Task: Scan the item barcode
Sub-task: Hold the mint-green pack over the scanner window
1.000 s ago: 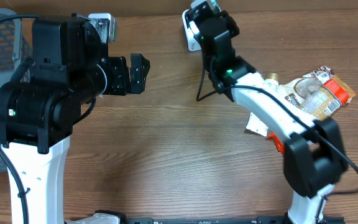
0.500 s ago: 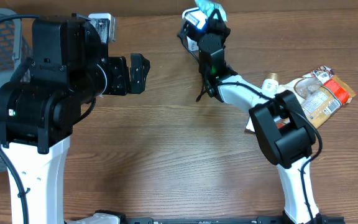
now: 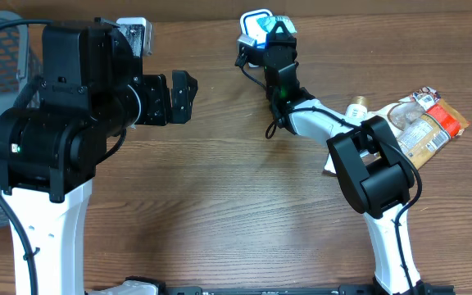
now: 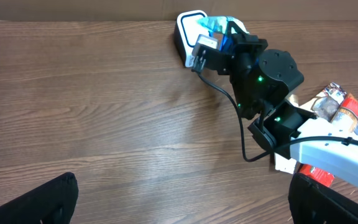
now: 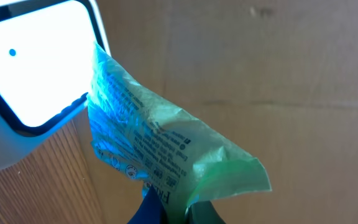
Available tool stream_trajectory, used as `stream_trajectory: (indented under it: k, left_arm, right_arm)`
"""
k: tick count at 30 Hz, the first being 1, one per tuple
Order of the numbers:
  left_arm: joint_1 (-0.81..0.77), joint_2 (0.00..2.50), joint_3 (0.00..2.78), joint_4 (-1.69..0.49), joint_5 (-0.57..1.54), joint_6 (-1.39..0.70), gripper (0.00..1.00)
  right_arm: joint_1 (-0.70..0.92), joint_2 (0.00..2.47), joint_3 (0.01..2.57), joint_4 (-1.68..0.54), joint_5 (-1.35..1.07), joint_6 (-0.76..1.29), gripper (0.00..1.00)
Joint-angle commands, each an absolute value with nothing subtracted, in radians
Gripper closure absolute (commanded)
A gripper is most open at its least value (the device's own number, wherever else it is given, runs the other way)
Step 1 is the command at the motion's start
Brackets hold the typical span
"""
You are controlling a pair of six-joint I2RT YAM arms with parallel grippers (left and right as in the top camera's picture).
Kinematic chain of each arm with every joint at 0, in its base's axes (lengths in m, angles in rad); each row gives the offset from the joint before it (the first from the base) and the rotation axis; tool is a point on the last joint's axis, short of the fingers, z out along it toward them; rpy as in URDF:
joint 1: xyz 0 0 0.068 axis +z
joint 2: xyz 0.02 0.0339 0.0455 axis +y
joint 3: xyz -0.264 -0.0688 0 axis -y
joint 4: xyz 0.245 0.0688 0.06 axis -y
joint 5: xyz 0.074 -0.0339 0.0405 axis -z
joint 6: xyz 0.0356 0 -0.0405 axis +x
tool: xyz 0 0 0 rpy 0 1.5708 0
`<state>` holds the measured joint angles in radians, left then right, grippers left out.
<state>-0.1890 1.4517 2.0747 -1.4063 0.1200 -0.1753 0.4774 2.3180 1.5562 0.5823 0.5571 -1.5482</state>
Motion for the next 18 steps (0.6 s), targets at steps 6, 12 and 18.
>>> stream_trajectory:
  k: [6,12,18]
  left_arm:
    - [-0.19,1.453,2.078,-1.403,0.123,-0.154,0.0]
    - [-0.19,1.453,2.078,-1.403,0.124,-0.153,0.0]
    - [-0.19,1.453,2.078,-1.403,0.123,-0.154,0.0]
  right_arm:
    - [0.466,2.32,1.572,0.593,0.524,-1.625,0.96]
    - [0.462,2.32,1.572,0.588,0.513,-1.624,0.96]
    - [0.463,2.32,1.572,0.55,0.501,-1.571,0.96]
